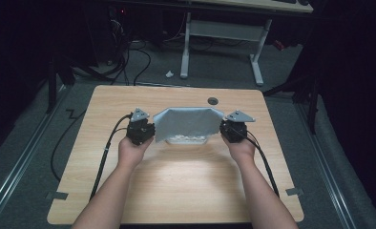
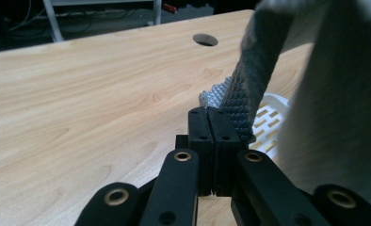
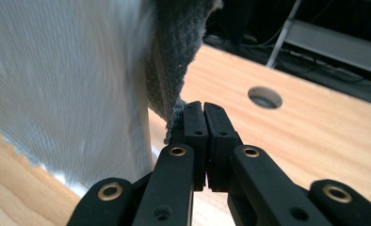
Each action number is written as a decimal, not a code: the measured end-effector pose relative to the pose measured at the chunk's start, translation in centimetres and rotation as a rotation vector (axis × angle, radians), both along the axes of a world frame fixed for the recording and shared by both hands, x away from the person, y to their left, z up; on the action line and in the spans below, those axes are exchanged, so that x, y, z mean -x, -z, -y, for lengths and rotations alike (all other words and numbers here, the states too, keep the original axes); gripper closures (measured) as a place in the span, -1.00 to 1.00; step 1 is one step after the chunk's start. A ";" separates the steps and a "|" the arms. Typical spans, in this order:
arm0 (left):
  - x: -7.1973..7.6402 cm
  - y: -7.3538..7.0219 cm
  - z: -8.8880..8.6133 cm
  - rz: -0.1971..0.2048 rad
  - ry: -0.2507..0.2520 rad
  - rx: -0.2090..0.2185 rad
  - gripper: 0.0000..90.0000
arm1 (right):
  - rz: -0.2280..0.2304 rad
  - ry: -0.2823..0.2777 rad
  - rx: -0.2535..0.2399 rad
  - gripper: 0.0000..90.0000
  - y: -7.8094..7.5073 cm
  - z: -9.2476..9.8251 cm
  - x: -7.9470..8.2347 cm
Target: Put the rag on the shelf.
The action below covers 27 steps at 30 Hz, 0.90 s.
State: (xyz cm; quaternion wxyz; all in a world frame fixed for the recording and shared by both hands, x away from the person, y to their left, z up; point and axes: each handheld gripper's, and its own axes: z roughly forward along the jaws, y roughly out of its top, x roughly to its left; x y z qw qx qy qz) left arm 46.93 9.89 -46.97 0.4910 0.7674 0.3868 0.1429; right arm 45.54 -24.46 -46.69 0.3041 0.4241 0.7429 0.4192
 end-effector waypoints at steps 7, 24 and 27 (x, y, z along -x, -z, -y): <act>-0.1 0.4 0.2 -0.013 -0.001 -0.003 0.97 | -0.014 0.000 -0.008 0.98 1.1 0.1 0.4; 0.1 -0.4 -1.2 0.007 -0.057 0.031 0.59 | -0.002 0.014 -0.015 0.74 0.6 0.8 1.0; 0.2 -0.7 -1.7 0.015 -0.064 0.035 0.57 | 0.017 0.020 -0.008 0.69 0.0 1.1 1.2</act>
